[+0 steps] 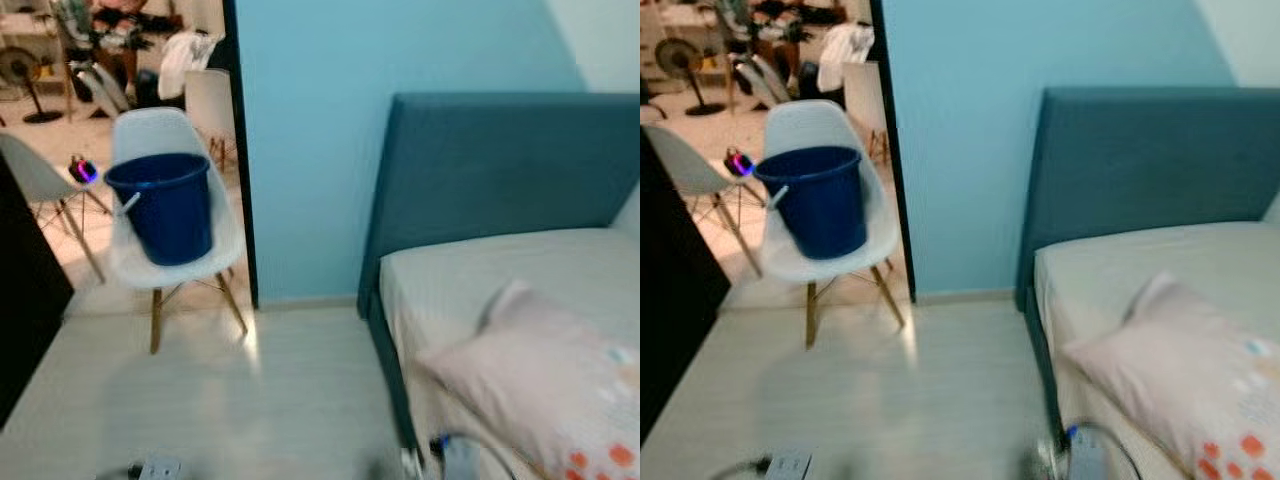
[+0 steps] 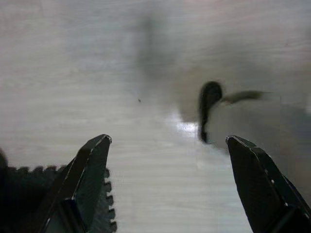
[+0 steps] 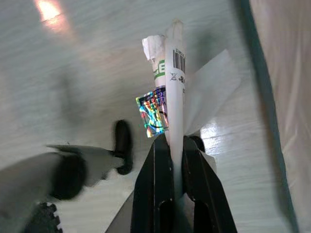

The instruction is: Clean up the room

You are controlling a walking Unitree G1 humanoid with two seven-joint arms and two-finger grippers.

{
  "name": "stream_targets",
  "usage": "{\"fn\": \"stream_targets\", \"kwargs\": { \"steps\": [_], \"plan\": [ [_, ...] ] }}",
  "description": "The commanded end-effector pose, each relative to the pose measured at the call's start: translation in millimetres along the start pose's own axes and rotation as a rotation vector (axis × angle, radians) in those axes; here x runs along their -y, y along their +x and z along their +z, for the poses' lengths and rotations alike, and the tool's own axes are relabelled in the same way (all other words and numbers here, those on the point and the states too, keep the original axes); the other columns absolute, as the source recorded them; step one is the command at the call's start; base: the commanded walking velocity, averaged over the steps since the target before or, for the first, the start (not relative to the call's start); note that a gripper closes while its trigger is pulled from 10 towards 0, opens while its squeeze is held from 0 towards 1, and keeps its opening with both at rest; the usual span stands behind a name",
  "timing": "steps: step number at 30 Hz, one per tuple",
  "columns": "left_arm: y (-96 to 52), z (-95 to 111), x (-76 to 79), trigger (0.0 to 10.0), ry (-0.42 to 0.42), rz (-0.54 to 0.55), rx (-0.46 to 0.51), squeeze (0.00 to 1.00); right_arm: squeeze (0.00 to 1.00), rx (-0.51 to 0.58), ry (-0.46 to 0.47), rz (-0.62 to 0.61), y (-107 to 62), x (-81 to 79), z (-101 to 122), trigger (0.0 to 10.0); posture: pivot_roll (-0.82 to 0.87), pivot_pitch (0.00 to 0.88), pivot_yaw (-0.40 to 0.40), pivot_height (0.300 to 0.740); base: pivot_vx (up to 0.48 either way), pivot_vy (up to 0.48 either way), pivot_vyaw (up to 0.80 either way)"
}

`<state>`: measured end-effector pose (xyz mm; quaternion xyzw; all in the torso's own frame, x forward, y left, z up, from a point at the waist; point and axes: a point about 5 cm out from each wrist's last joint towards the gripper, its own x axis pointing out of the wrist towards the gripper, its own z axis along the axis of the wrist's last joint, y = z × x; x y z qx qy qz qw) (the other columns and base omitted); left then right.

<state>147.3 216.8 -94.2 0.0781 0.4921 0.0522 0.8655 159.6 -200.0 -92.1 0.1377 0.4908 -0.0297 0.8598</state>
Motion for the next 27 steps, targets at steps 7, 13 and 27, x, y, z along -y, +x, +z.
{"fn": "stream_targets", "kwargs": {
  "steps": [7,13,27],
  "plan": [
    [-0.5,-3,-1.5,10.0,0.017,-0.005,-0.007,0.00,0.00,-0.001,0.004,0.006,0.9,-4.5,-3,10.0,-0.02,0.000,-0.061,0.720,0.000,0.000,0.78],
    [-0.5,-3,-1.0,10.0,0.039,-0.014,-0.010,0.00,0.00,0.002,0.011,0.005,3.6,-11.2,4,10.0,-0.02,0.000,-0.056,0.720,0.000,0.000,0.78],
    [3.2,33,-9.8,10.0,-0.051,0.030,0.132,0.00,0.00,0.193,-0.027,-0.026,-1.6,8.2,61,10.0,-0.02,0.000,-0.059,0.720,0.019,0.000,0.66]
  ]
}}
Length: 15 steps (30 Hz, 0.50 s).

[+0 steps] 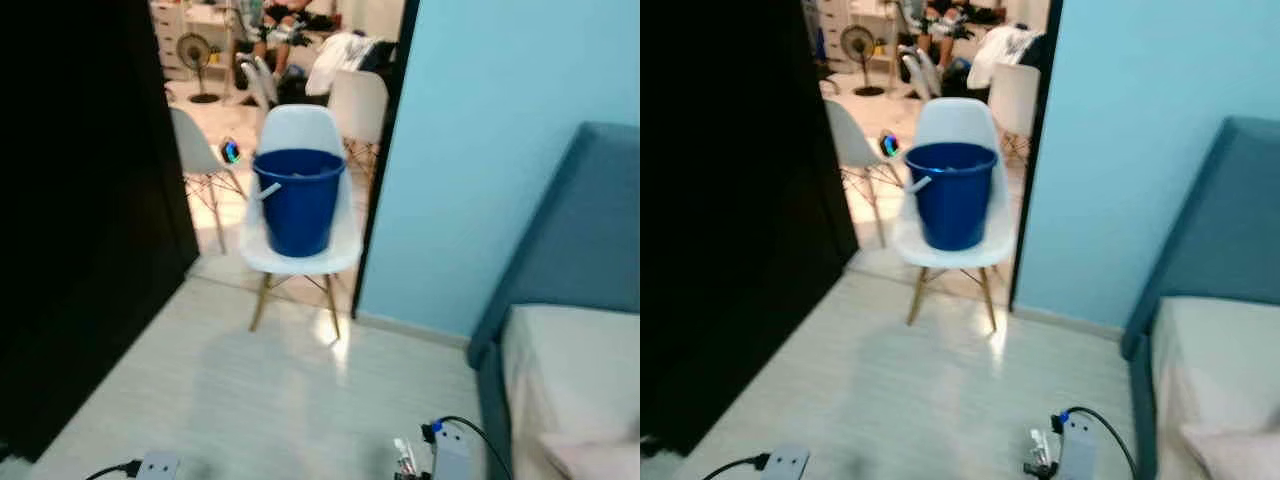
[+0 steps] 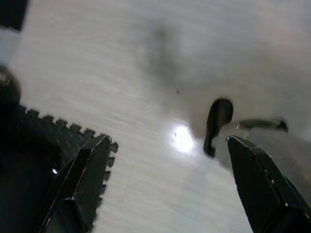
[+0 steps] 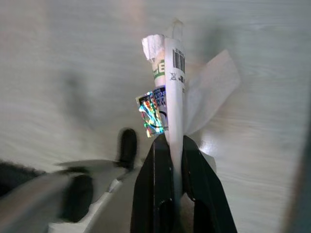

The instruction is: Clean up the room

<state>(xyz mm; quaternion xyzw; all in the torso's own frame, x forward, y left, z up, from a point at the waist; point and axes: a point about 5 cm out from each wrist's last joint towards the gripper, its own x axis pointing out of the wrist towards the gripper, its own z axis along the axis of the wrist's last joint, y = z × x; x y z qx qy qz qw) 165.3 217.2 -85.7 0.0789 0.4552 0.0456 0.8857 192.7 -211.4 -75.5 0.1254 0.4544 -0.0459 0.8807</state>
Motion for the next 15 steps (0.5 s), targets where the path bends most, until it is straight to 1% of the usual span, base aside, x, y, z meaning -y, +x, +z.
{"fn": "stream_targets", "kwargs": {
  "steps": [1,2,3,4,5,6,7,8,9,11,12,13,14,15],
  "plan": [
    [2.1,13,-8.1,10.0,-0.050,0.039,0.047,0.00,0.00,0.105,-0.017,0.003,-1.5,7.1,22,10.0,-0.02,0.000,-0.059,0.720,0.266,0.000,0.00],
    [3.9,27,-10.1,10.0,-0.075,0.046,0.100,0.00,0.00,0.166,-0.029,0.028,-2.8,9.4,38,10.0,-0.02,0.000,-0.059,0.720,0.266,0.000,0.00],
    [3.9,27,-10.1,10.0,-0.075,0.046,0.100,0.00,0.00,0.166,-0.029,0.028,-2.8,9.4,38,10.0,-0.02,0.000,-0.059,0.720,0.266,0.000,0.00],
    [6.4,61,-10.7,10.0,-0.110,0.033,0.223,0.00,0.00,0.311,-0.065,0.141,-3.3,-8.9,83,10.0,-0.02,0.000,-0.053,0.720,0.371,0.000,0.00],
    [6.5,71,-10.7,10.0,-0.118,0.027,0.261,0.00,0.00,0.353,-0.079,0.181,-4.1,-17.6,98,10.0,-0.02,0.000,-0.053,0.720,0.371,0.000,0.00],
    [6.5,71,-10.7,10.0,-0.118,0.027,0.261,0.00,0.00,0.353,-0.079,0.181,-4.1,-17.6,98,10.0,-0.02,0.000,-0.053,0.720,0.371,0.000,0.00],
    [5.5,99,-10.1,10.0,-0.139,0.010,0.362,0.00,0.00,0.451,-0.131,0.318,-7.4,-50.5,129,10.0,-0.02,0.000,-0.051,0.720,0.450,0.000,0.00],
    [4.7,108,-10.2,10.0,-0.148,0.006,0.395,0.00,0.00,0.482,-0.150,0.365,-9.4,-62.0,138,10.0,-0.02,0.000,-0.046,0.720,0.450,0.000,0.00],
    [4.7,108,-10.2,10.0,-0.148,0.006,0.395,0.00,0.00,0.482,-0.150,0.365,-9.4,-62.0,138,10.0,-0.02,0.000,-0.046,0.720,0.450,0.000,0.00],
    [2.2,128,-11.1,10.0,-0.161,-0.003,0.468,0.00,0.00,0.534,-0.184,0.458,-14.4,-84.7,153,10.0,-0.02,0.000,-0.047,0.720,0.452,0.000,0.00],
    [2.2,128,-11.1,10.0,-0.161,-0.003,0.468,0.00,0.00,0.534,-0.184,0.458,-14.4,-84.7,153,10.0,-0.02,0.000,-0.047,0.720,0.454,0.000,0.00],
    [-0.7,143,-12.4,10.0,-0.169,-0.007,0.526,0.00,0.00,0.582,-0.203,0.538,-20.3,-101.4,164,10.0,-0.01,0.000,-0.048,0.720,0.480,0.000,0.00],
    [-0.7,143,-12.4,10.0,-0.169,-0.007,0.526,0.00,0.00,0.582,-0.203,0.538,-20.3,-101.4,164,10.0,-0.01,0.000,-0.048,0.720,0.480,0.000,0.00],
    [-2.9,152,-13.4,10.0,-0.173,-0.009,0.563,0.00,0.00,0.613,-0.215,0.592,-24.9,-112.3,171,10.0,-0.01,0.000,-0.048,0.720,0.480,0.000,0.00]
  ]
}}
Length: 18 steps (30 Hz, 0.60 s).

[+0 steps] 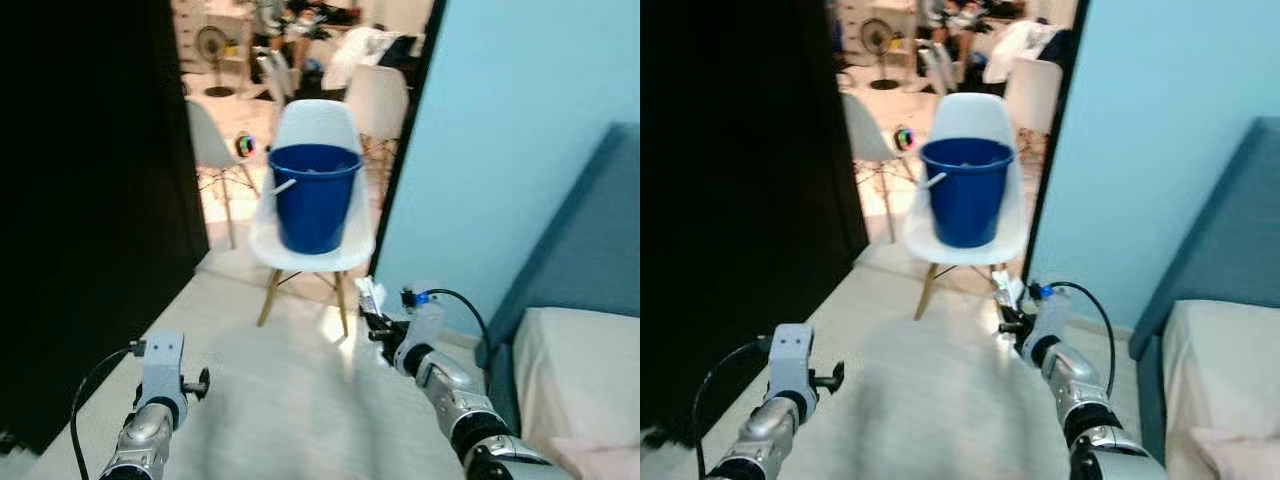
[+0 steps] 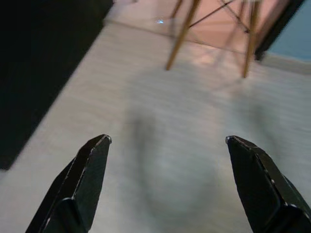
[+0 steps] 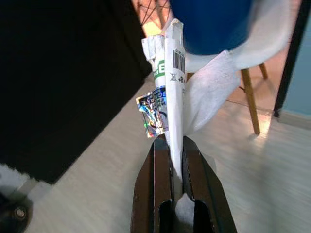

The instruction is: Clean up the room

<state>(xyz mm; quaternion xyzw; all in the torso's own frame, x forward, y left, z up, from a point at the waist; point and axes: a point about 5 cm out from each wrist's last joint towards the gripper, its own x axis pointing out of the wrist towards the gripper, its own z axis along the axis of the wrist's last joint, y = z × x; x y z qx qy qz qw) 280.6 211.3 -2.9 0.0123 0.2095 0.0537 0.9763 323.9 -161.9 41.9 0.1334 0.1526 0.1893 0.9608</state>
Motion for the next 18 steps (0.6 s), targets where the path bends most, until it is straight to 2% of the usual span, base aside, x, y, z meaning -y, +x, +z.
{"fn": "stream_targets", "kwargs": {
  "steps": [1,2,4,5,6,8,10,13,14,18],
  "plan": [
    [5.6,22,-3.2,10.0,-0.010,0.003,0.089,0.00,0.00,0.099,-0.012,0.127,15.1,-22.7,27,10.0,-0.01,0.000,-0.047,0.720,0.480,0.000,0.00],
    [8.3,34,-2.8,10.0,-0.014,-0.001,0.139,0.00,0.00,0.138,-0.040,0.184,18.9,-32.2,38,10.0,-0.01,0.000,-0.044,0.720,0.480,0.000,0.00],
    [8.3,34,-2.8,10.0,-0.014,-0.001,0.139,0.00,0.00,0.138,-0.040,0.184,18.9,-32.2,38,10.0,-0.01,0.000,-0.044,0.720,0.480,0.000,0.00],
    [10.1,44,-2.8,10.0,-0.027,-0.002,0.175,0.00,0.00,0.161,-0.080,0.217,21.2,-38.4,46,10.0,-0.01,0.000,-0.044,0.720,0.480,0.000,0.00],
    [10.1,44,-2.8,10.0,-0.027,-0.002,0.175,0.00,0.00,0.161,-0.080,0.217,21.2,-38.4,46,10.0,-0.01,0.000,-0.044,0.720,0.480,0.000,0.00],
    [13.5,68,-3.3,10.0,-0.027,-0.002,0.267,0.00,0.00,0.226,-0.122,0.298,25.1,-50.9,66,10.0,0.00,0.000,-0.043,0.720,0.480,0.000,0.00],
    [13.5,68,-3.3,10.0,-0.027,-0.002,0.267,0.00,0.00,0.226,-0.122,0.298,25.1,-50.9,66,10.0,0.00,0.000,-0.043,0.720,0.480,0.000,0.00],
    [14.5,100,-5.1,10.0,0.012,0.003,0.389,0.00,0.00,0.287,-0.146,0.383,27.5,-65.5,87,10.0,0.00,0.000,-0.043,0.720,0.480,0.000,0.00],
    [14.5,100,-5.1,10.0,0.012,0.003,0.389,0.00,0.00,0.287,-0.146,0.383,27.5,-65.5,87,10.0,0.00,0.000,-0.043,0.720,0.480,0.000,0.00],
    [11.5,133,-5.4,10.0,0.048,0.013,0.509,0.00,0.00,0.314,-0.224,0.465,26.8,-83.7,101,10.0,0.00,0.000,-0.044,0.720,0.480,0.000,0.00]
  ]
}}
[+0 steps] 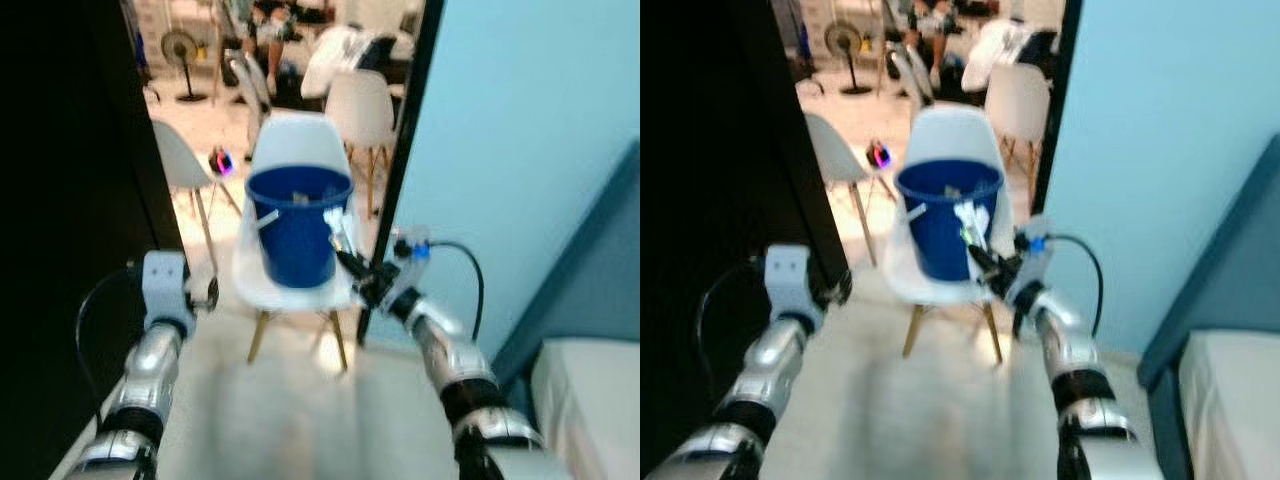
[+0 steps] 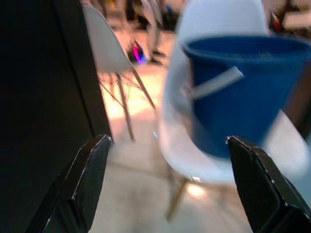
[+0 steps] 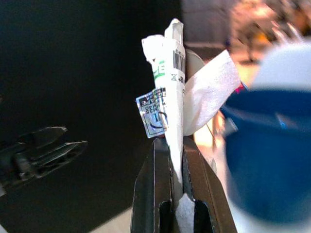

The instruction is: Clean up the room

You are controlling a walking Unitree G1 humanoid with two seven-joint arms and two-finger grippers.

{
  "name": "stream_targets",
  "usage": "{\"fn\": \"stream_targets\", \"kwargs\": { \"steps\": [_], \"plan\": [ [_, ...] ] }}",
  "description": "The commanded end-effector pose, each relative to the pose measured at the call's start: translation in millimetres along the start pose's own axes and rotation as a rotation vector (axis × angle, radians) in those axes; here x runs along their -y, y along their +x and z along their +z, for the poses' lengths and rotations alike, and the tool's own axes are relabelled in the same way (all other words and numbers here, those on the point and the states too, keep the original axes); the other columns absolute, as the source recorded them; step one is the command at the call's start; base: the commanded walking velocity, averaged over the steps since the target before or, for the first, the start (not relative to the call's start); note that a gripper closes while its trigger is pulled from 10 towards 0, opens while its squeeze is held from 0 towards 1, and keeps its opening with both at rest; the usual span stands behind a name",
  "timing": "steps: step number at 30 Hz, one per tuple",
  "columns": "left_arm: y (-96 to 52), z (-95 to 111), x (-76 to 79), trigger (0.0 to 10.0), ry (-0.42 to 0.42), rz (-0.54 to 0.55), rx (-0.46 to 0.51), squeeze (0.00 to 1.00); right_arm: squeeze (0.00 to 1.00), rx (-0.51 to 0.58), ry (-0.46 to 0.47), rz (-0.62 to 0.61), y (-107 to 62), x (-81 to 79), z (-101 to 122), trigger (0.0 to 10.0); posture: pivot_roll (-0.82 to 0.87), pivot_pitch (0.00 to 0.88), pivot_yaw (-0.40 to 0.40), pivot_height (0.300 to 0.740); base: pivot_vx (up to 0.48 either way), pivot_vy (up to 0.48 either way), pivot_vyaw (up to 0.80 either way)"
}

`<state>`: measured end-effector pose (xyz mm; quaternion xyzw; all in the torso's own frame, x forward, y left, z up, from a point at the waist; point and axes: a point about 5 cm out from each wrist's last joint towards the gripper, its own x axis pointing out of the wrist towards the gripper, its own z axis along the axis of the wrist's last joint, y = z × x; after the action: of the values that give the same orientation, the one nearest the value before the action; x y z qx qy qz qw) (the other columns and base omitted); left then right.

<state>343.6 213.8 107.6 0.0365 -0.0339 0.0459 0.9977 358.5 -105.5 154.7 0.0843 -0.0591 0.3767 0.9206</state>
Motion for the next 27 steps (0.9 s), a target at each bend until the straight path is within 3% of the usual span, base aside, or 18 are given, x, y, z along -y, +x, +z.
{"fn": "stream_targets", "kwargs": {
  "steps": [1,6,11,18,27],
  "plan": [
    [2.1,6,-4.3,10.0,0.027,0.008,0.017,0.00,0.00,-0.010,0.010,0.043,3.9,-8.8,-2,10.0,0.00,0.000,-0.044,0.720,0.480,0.000,0.00],
    [12.4,38,-7.6,10.0,0.041,0.035,0.128,0.00,0.00,0.106,0.010,0.129,17.8,-22.8,30,10.0,0.01,0.000,-0.045,0.720,0.480,0.000,0.00],
    [17.6,58,-3.8,10.0,0.039,0.016,0.190,0.00,0.00,0.161,-0.010,0.122,27.2,-24.8,52,10.0,0.01,0.000,-0.046,0.720,0.480,0.000,0.00],
    [16.8,64,1.0,10.0,0.021,0.007,0.205,0.00,0.00,0.111,-0.035,0.048,28.8,-19.0,52,10.0,0.01,0.000,-0.049,0.720,0.480,0.000,0.00],
    [16.6,64,2.9,10.0,0.015,0.004,0.198,0.00,0.00,0.039,-0.071,0.010,27.5,-15.8,45,10.0,0.01,0.000,-0.050,0.720,0.480,0.000,-0.69]
  ]
}}
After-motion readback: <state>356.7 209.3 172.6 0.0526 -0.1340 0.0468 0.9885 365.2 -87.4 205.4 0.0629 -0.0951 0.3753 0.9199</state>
